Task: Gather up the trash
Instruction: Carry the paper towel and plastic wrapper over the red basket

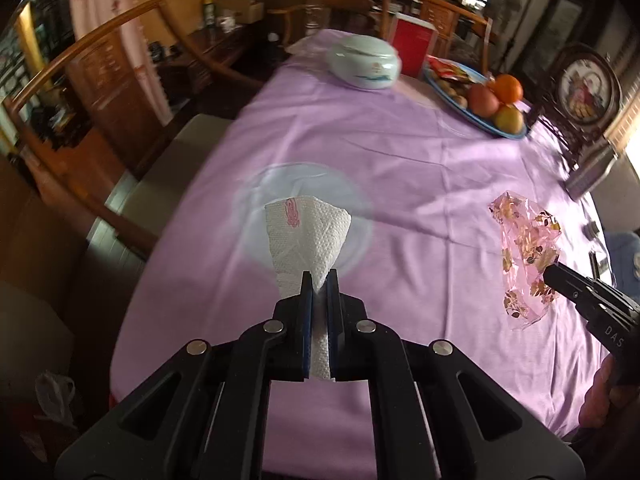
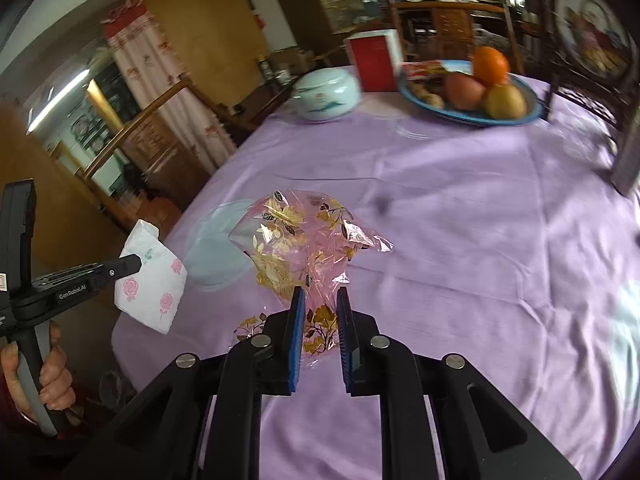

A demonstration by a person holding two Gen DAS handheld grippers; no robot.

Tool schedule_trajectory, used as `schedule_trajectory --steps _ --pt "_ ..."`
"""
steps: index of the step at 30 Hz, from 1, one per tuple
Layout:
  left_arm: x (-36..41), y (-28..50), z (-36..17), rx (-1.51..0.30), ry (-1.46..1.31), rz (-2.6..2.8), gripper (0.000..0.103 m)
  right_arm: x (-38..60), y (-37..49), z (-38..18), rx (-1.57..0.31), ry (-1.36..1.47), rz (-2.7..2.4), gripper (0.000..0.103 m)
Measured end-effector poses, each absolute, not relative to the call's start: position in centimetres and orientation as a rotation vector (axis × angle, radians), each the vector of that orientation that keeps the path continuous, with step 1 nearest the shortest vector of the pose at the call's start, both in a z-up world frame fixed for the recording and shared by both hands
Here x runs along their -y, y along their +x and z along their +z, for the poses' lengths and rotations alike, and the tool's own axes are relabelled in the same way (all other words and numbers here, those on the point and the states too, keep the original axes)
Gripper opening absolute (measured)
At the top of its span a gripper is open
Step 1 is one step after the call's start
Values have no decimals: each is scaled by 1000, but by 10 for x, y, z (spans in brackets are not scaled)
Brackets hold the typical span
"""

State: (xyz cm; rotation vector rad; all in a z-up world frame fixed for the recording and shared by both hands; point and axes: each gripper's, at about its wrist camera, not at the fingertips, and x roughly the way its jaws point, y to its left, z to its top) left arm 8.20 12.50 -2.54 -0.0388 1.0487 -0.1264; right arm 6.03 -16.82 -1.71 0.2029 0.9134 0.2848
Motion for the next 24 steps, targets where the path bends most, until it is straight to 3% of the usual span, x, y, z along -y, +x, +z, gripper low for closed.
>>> schedule_trajectory --steps 24 --pt "-281 -5 -25 -997 -198 208 7 2 57 8 -921 -12 613 16"
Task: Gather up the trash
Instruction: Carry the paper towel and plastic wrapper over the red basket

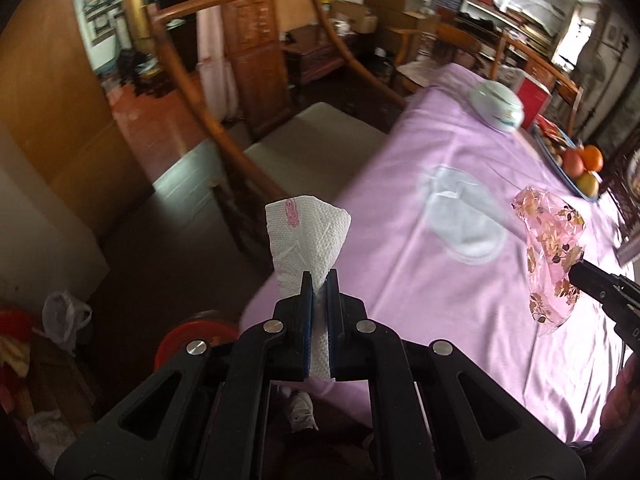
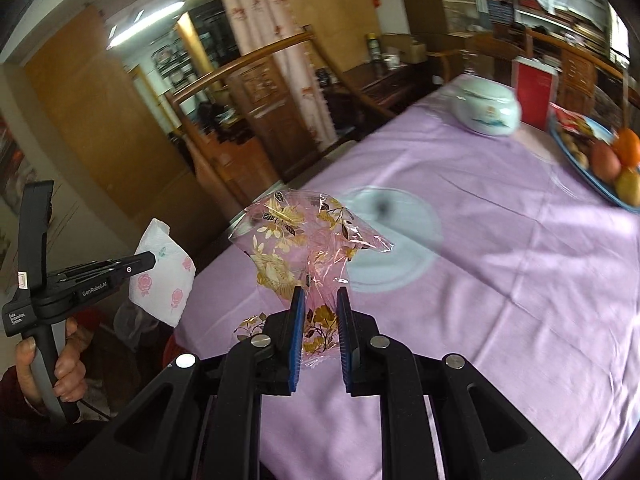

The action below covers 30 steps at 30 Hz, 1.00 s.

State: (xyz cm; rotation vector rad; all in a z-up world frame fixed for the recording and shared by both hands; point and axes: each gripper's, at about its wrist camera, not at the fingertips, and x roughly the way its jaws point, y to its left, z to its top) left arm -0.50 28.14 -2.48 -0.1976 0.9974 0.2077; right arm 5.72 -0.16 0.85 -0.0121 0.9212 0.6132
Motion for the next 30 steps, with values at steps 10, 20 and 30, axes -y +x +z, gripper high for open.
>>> schedule_trajectory --steps 10,20,30 --pt "-343 -60 -36 -1007 -279 378 7 -79 44 16 -933 -129 786 16" --pt "-393 -105 -54 -1049 -369 489 7 -143 25 13 -971 -218 896 16" --pt "-424 -122 -81 -1103 -444 512 7 -195 14 9 -987 -301 948 16"
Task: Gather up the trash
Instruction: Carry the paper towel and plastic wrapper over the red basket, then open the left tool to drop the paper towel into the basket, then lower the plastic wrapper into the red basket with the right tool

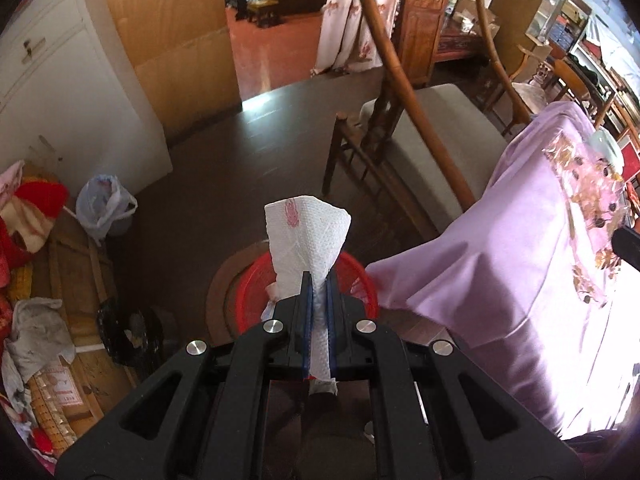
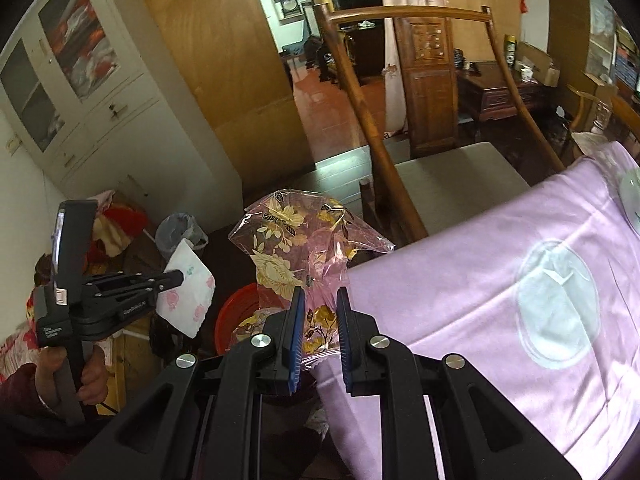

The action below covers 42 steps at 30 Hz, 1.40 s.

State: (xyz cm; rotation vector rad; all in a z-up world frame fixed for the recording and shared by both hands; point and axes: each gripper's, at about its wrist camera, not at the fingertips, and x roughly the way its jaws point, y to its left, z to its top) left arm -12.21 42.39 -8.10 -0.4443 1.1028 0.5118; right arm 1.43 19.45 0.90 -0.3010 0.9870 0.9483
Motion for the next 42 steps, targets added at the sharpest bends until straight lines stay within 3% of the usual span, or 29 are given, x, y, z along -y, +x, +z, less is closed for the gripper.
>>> schedule_trajectory --steps 16,33,36,38,40,42 --pt "-449 -131 -147 -1235 -563 463 7 -221 2 6 -1017 -370 911 16" --pt "-450 -123 -159 -1275 -591 423 12 -221 -1 4 -1020 -358 870 16" --pt "-449 -121 -161 -1285 -592 418 23 -219 0 4 -1023 -351 865 16" --pt "-448 -121 -162 -1293 -595 425 50 -219 0 3 -1023 -348 864 16" --pt "-449 -122 -161 -1289 -604 435 62 -219 0 3 -1023 -346 863 16" --pt "-450 -122 -159 -1287 -607 441 66 -219 0 3 -1023 -344 863 16"
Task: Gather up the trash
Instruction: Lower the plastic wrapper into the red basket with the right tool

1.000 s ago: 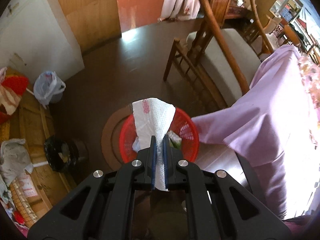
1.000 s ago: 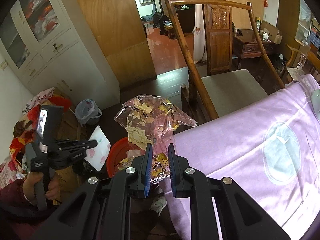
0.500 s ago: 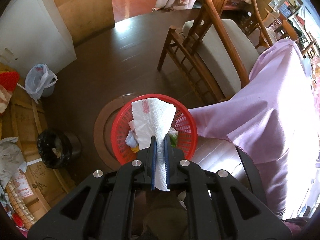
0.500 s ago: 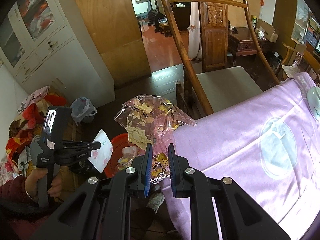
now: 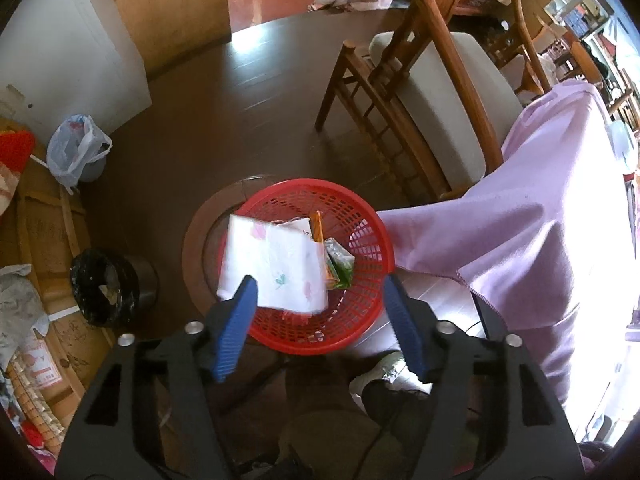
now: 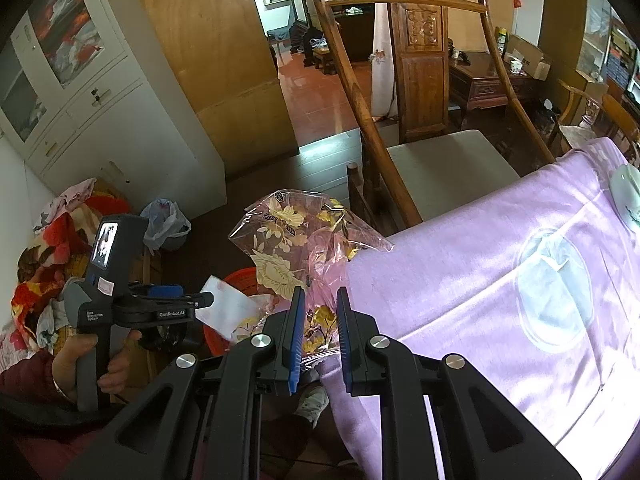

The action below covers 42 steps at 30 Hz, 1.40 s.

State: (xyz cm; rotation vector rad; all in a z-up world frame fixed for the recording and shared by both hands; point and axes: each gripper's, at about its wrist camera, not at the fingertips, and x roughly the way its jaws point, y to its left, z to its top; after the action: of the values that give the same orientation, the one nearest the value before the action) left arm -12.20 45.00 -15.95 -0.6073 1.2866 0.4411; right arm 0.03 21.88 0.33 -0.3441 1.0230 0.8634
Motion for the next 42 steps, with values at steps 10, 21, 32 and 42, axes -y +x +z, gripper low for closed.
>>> schedule_trajectory --steps 10,21,32,42 --pt "-461 -137 -142 -1237 -608 523 73 -233 -2 -3 -1047 -359 929 16" --pt "-486 -185 -129 -1200 -671 660 74 -276 -18 -15 -1081 -415 1074 16" --pt "-495 -229 -120 -1163 -741 767 74 -314 -27 -42 -1144 -478 1151 16" --pt "-489 -257 -114 -1155 -744 828 74 -356 -40 -115 -1236 -636 1150 16"
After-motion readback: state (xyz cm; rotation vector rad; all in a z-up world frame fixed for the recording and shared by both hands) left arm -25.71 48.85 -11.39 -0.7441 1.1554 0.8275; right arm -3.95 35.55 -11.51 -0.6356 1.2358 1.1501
